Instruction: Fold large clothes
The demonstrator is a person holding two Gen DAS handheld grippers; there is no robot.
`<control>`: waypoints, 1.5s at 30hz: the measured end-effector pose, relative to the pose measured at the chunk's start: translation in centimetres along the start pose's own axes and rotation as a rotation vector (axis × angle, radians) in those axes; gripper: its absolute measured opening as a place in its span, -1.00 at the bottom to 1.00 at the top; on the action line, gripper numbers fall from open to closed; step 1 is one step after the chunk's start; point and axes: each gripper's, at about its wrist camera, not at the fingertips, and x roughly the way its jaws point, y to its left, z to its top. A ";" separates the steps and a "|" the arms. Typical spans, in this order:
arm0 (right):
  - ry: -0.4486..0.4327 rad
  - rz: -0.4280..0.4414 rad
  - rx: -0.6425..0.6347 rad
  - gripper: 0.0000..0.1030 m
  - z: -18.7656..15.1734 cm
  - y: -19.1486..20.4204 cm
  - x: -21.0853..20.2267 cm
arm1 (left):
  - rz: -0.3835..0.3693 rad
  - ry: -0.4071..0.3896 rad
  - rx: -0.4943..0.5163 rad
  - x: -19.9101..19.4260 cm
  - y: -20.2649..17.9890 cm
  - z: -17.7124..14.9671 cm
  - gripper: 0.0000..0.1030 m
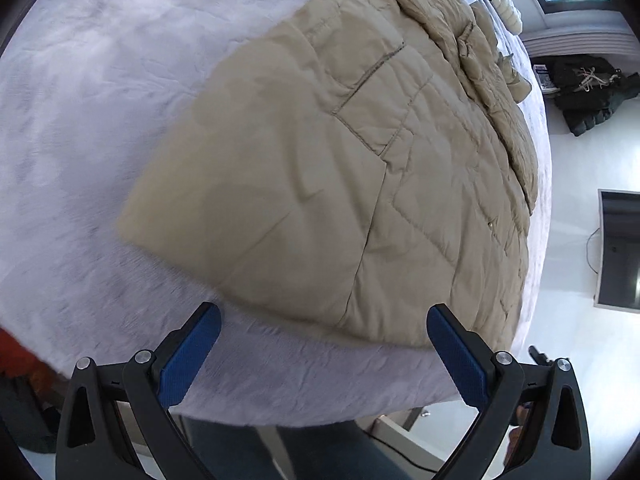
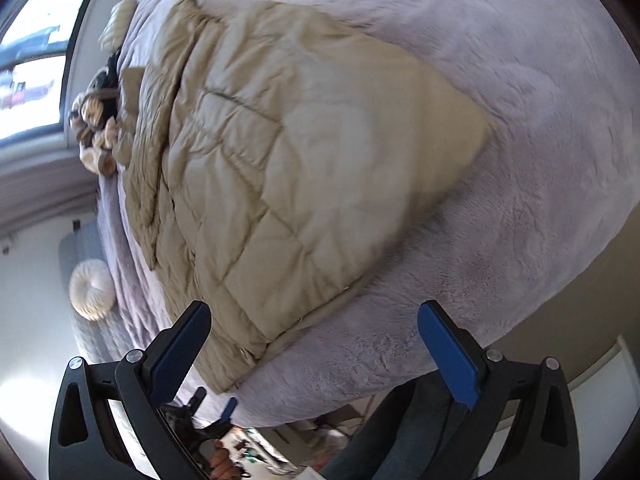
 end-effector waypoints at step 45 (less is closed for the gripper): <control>-0.030 0.336 -0.261 -0.82 11.3 18.1 0.0 | -0.245 -0.305 0.164 -11.8 -14.4 13.2 -0.80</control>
